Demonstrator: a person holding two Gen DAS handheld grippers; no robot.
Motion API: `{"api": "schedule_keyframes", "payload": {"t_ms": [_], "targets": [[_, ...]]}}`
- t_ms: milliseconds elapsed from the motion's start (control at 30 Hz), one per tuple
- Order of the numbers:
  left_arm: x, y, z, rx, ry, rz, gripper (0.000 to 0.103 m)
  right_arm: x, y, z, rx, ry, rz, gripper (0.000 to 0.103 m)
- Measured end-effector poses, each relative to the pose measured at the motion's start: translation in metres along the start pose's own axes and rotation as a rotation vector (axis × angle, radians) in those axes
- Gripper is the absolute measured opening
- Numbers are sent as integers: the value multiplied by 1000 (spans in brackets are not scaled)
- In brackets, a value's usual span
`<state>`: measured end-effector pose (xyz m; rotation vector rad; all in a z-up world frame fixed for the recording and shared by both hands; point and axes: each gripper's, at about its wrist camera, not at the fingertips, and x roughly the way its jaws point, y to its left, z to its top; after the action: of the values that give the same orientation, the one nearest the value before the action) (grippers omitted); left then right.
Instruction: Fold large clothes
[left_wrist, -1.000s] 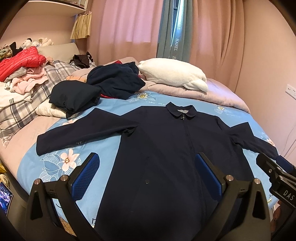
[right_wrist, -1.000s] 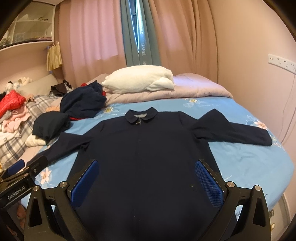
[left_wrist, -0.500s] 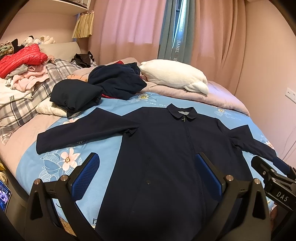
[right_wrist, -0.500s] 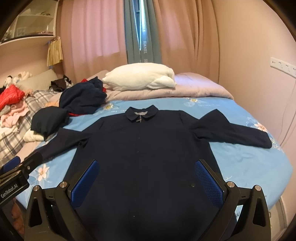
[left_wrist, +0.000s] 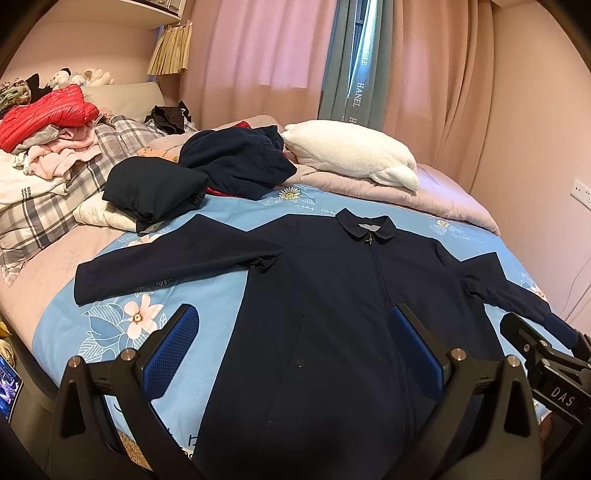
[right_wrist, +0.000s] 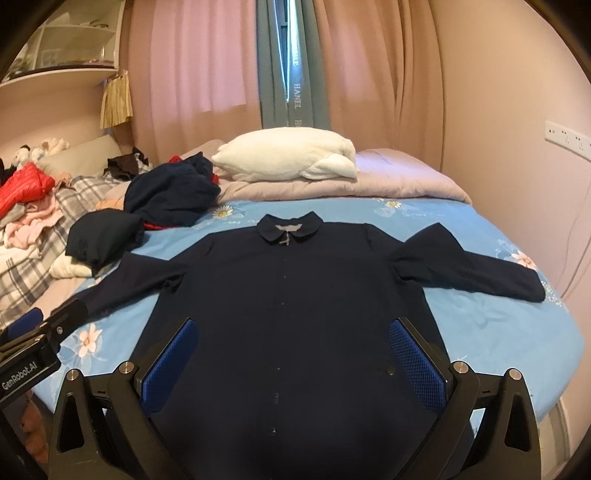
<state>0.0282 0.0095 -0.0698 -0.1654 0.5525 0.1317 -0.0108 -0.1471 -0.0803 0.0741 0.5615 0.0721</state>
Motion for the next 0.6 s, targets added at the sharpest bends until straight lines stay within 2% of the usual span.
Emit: {"api": "schedule_keyframes", "payload": {"t_ms": [600], "targets": [[4,7,0,-15,13,-21,103,0,12,1,-13,9,-22,102]]}}
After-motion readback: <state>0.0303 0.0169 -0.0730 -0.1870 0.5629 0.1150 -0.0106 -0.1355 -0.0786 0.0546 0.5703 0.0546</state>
